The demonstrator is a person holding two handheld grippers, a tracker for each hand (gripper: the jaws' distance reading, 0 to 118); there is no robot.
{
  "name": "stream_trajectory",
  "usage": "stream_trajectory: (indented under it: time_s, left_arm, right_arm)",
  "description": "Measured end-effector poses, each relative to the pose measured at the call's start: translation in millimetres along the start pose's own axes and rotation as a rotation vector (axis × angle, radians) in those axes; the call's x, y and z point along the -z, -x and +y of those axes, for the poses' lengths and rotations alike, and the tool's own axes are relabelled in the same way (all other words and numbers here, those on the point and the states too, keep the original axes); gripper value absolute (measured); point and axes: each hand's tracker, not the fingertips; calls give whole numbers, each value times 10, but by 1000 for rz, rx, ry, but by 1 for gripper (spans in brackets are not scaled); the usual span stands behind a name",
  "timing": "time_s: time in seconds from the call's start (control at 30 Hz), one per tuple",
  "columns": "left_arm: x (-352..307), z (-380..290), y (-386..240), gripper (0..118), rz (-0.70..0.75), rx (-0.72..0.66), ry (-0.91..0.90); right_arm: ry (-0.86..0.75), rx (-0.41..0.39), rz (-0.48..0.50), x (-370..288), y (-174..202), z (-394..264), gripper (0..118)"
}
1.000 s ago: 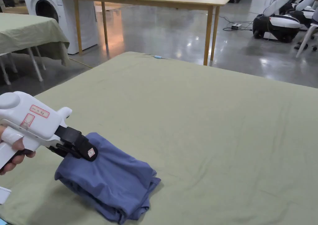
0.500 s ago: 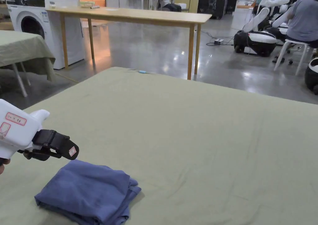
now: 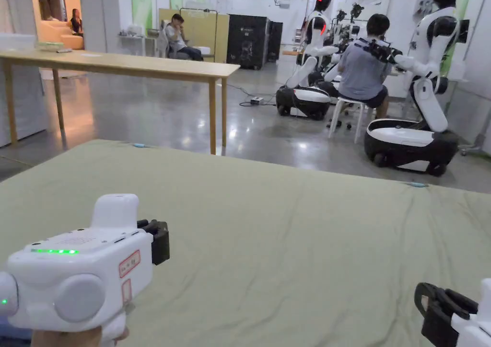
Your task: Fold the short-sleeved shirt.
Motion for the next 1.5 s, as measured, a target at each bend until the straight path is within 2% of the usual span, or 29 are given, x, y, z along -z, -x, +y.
stream_trajectory:
  time_s: [0.03, 0.1, 0.17, 0.2, 0.33, 0.37, 0.53, 0.7, 0.83, 0.87, 0.9, 0.93, 0.97, 1.0, 1.03, 1.07, 1.1, 1.3, 1.5]
  left_arm:
    - [16, -44, -136, 2, -29, -27, -43]
    - [-108, -82, -479, 2, -52, -24, -152]
    - [-181, -151, -962, 2, 46, 148, -198]
    - [-185, -189, -1090, 2, 52, 223, -210]
    - [-224, -352, -1397, 2, 55, 308, -223]
    - [-227, -368, -1424, 2, 103, 327, -210]
    - [-279, -386, -1302, 2, 54, 262, -199]
    - [-235, -309, -1206, 2, 73, 220, -191]
    - [-216, -315, -1208, 7, 62, 227, -176]
    - [-202, -314, -1225, 12, 65, 226, -172]
    - [-197, -323, -1229, 24, 69, 222, -177]
    - [-191, -322, -1235, 30, 71, 224, -182]
    - [-182, -318, -1250, 40, 89, 234, -182]
    - [-168, -317, -1255, 64, 107, 235, -181]
    - [-152, -316, -1236, 100, 105, 233, -175]
    - [-161, -324, -1226, 118, 105, 224, -180]
    - [-182, -311, -1217, 118, 120, 202, -222]
    - [-151, -223, -1156, 118, 134, 198, -176]
    - [-211, -212, -1090, 118, 3, 118, -175]
  right_arm:
    - [-57, -67, -81, -46, 84, 26, 2]
    - [-132, -104, -188, -99, 206, 60, 2]
    - [-139, -67, -152, -167, 240, 109, 2]
    - [-140, -60, -139, -193, 244, 129, 2]
    - [-126, -70, -108, -277, 239, 153, 2]
    - [-123, -74, -104, -294, 232, 150, 2]
    - [-108, -69, -95, -361, 180, 115, 3]
    - [-111, -68, -94, -368, 171, 125, 3]
    - [-119, -72, -102, -364, 177, 159, 6]
    - [-119, -73, -105, -359, 179, 176, 15]
    - [-121, -70, -105, -359, 181, 193, 31]
    - [-126, -65, -110, -358, 179, 203, 31]
    - [-137, -59, -121, -360, 175, 210, 39]
    - [-143, -55, -130, -353, 167, 222, 59]
    - [-137, -53, -136, -339, 145, 244, 96]
    - [-131, -51, -146, -326, 131, 249, 118]
    - [-179, -52, -129, -399, 141, 228, 118]
    - [-155, -55, -128, -360, 106, 257, 118]
    - [-148, -68, -113, -353, 155, 274, 118]
